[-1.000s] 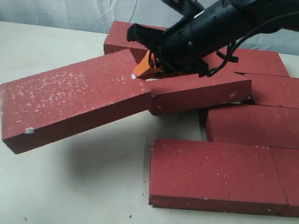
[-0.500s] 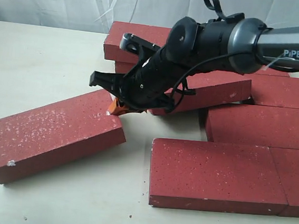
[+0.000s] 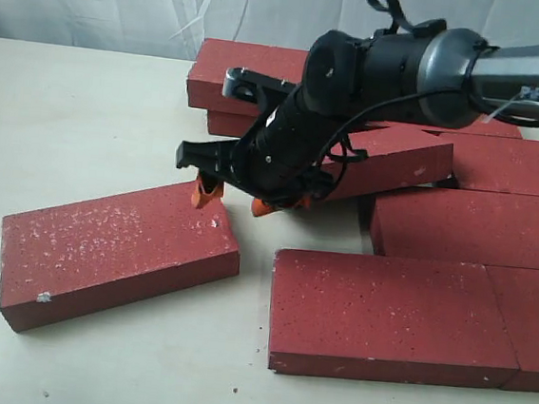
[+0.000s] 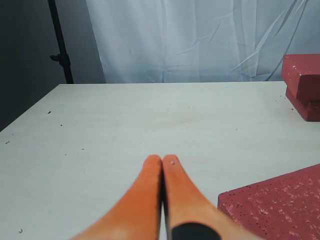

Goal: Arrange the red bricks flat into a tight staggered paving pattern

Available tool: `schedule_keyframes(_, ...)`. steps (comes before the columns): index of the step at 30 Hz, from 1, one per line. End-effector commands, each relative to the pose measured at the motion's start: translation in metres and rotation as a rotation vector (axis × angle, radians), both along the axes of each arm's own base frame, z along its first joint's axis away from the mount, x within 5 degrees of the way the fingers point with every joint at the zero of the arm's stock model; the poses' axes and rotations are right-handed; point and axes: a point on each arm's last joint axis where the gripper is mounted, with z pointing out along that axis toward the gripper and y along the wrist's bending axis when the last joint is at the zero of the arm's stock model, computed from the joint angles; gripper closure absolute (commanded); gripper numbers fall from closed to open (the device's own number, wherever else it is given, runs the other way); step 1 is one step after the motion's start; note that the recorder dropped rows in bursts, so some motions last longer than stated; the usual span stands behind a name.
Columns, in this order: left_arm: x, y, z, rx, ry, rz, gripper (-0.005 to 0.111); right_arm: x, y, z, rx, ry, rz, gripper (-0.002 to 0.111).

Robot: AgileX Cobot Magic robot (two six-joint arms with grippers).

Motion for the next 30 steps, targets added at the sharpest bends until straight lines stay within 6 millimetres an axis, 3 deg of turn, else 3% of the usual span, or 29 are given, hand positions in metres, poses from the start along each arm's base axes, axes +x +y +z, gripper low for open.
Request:
schedule_keyframes(1, 0.0, 0.0, -0.001, 0.002, -0.005, -0.005, 0.107, -0.009, -0.014, 0.055, 0.009, -0.154, 0.119, 0.061)
schedule_keyframes(3, 0.0, 0.0, -0.001, 0.002, -0.005, -0.005, 0.107, -0.013, -0.029, 0.071, -0.098, -0.243, 0.218, 0.075)
schedule_keyframes(6, 0.0, 0.0, -0.001, 0.002, -0.005, -0.005, 0.107, -0.008, -0.067, 0.088, -0.291, -0.289, 0.252, 0.108)
schedule_keyframes(11, 0.0, 0.0, -0.001, 0.002, -0.005, -0.005, 0.107, 0.011, -0.139, 0.096, -0.404, -0.188, 0.127, 0.108)
schedule_keyframes(15, 0.0, 0.0, -0.001, 0.002, -0.005, -0.005, 0.107, 0.017, -0.163, 0.088, -0.486, -0.197, 0.154, 0.108)
schedule_keyframes(20, 0.0, 0.0, -0.001, 0.002, -0.005, -0.005, 0.107, 0.047, -0.21, 0.073, -0.452, -0.223, -0.09, 0.108)
schedule_keyframes(26, 0.0, 0.0, -0.001, 0.002, -0.005, -0.005, 0.107, 0.071, -0.24, 0.038, -0.487, -0.201, -0.121, 0.108)
schedule_keyframes(30, 0.0, 0.0, -0.001, 0.002, -0.005, -0.005, 0.107, 0.081, -0.241, 0.017, -0.516, -0.193, -0.084, 0.108)
